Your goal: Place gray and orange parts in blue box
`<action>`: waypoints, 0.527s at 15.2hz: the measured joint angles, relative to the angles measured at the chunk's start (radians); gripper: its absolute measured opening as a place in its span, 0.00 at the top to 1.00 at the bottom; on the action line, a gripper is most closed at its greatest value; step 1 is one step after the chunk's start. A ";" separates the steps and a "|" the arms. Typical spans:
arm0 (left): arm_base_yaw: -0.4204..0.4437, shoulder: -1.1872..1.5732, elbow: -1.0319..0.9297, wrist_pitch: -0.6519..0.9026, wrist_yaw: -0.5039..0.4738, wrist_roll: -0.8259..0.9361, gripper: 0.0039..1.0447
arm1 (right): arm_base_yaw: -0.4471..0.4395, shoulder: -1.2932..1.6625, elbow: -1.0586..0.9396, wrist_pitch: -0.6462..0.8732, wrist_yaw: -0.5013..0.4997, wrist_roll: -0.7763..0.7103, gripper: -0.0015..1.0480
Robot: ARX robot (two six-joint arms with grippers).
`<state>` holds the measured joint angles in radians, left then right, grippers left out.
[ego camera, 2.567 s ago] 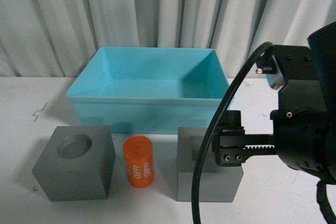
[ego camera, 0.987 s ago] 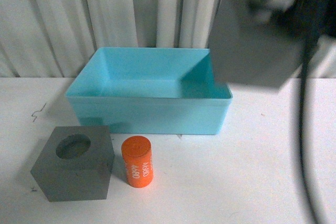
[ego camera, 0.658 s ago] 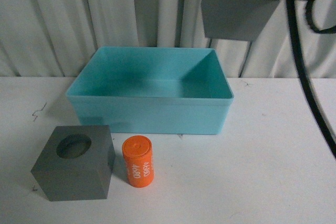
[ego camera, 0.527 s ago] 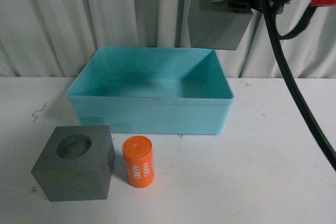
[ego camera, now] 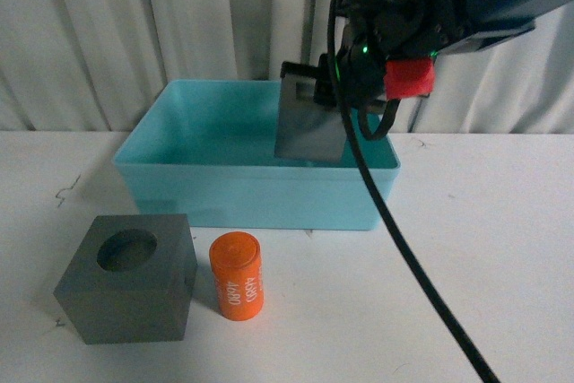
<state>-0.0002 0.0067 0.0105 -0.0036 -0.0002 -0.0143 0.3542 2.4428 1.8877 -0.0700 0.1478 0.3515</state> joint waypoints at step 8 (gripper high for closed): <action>0.000 0.000 0.000 0.000 0.000 0.000 0.06 | 0.012 0.051 0.099 -0.087 0.040 0.020 0.41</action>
<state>-0.0002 0.0063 0.0105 -0.0036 -0.0002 -0.0139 0.3664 2.4935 1.9865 -0.1574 0.1875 0.3714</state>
